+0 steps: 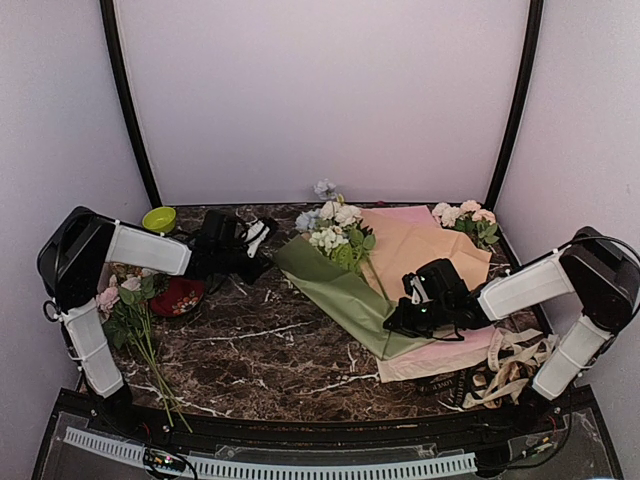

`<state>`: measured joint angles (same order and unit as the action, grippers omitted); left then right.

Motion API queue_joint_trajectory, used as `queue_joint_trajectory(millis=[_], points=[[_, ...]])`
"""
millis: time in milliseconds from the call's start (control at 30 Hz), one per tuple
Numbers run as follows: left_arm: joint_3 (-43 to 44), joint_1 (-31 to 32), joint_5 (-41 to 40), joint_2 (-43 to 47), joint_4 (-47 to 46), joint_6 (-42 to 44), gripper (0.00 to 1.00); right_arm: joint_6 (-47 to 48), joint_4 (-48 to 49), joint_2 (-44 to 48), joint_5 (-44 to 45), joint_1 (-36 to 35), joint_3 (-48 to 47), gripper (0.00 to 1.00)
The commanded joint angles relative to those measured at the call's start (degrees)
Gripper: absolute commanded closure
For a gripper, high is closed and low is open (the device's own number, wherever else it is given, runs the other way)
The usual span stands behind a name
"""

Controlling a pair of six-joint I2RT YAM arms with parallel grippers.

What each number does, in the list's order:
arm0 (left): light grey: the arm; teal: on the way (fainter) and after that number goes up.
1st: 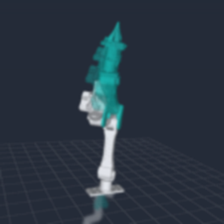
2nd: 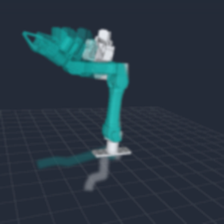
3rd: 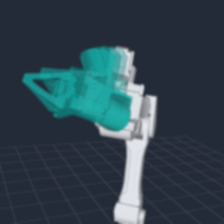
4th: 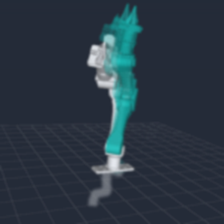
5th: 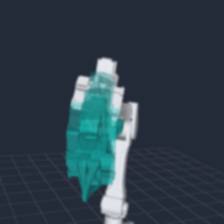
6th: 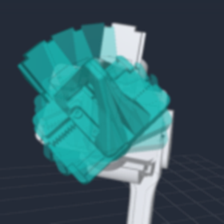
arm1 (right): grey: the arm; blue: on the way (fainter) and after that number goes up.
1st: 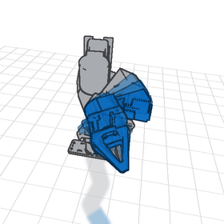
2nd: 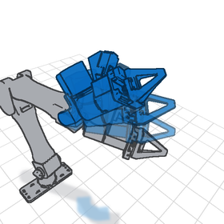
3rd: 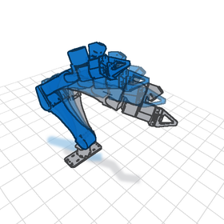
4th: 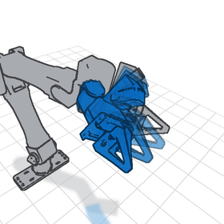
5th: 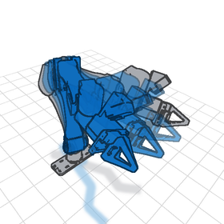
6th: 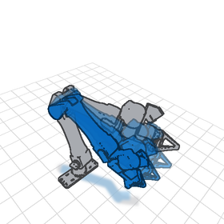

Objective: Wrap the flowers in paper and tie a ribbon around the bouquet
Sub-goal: Press the fold line on the 2/3-folded wrapping paper.

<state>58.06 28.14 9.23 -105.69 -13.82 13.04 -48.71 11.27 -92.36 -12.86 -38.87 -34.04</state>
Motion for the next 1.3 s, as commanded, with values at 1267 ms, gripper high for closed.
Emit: queue_joint_trajectory(millis=[1267], points=[[22.2,-6.6,-11.3,-20.0,11.6,-9.0,0.83,0.6,-4.9,-1.2,-0.9,0.3,-0.5,1.0]])
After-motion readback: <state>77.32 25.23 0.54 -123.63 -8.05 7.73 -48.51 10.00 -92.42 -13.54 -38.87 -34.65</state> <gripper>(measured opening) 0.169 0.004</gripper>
